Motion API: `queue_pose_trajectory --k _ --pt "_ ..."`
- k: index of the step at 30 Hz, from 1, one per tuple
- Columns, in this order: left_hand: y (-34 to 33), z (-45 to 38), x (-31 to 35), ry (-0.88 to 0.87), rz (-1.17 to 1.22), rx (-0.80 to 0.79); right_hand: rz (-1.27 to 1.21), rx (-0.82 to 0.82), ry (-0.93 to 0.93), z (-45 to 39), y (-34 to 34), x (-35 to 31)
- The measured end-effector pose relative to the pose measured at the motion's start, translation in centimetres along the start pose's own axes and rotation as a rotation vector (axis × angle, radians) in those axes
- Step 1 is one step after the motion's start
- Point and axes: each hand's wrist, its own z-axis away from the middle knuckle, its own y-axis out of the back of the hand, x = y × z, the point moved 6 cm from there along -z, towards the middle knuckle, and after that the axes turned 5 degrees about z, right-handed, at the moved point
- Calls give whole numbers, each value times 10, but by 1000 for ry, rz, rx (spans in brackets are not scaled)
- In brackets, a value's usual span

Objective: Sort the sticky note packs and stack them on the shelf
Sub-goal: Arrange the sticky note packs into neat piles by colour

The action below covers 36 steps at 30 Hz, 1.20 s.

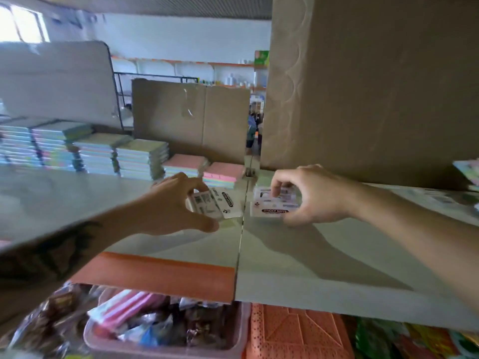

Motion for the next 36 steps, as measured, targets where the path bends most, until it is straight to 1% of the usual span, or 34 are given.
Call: queue_pose_trajectory --k 5,8,10,12,13,15,18,22,26,28,30,32,36 --pt "12 14 -41 19 -5 -55 -93 -83 34 -29 -24 -37" --pt "14 18 -50 12 -15 -119 -46 -106 73 -37 -21 -51" --pt "15 18 -55 -3 47 -88 -87 -68 85 -43 -13 -60" --pt "16 15 -60 -29 110 -26 -193 -22 101 -49 -8 -68" --pt "15 13 -62 -38 163 -14 -233 -5 127 -51 -9 -74" --pt "14 8 -63 -48 344 -18 -283 41 191 -56 -12 -86" --pt "15 3 -58 -82 622 -23 -412 171 237 -66 -18 -92" --pt "19 5 -52 -83 773 6 -568 256 211 -71 -23 -85" --pt "17 6 -53 -110 783 -5 -711 273 176 -73 -28 -83" --pt "17 6 -55 -125 777 32 -764 287 181 -72 -28 -85" --pt "20 7 -58 -150 761 99 -785 280 183 -71 -29 -87" --pt "23 7 -62 -149 796 151 -813 263 188 -69 -30 -89" --pt "25 9 -65 -126 867 151 -828 277 162 -68 -31 -92"
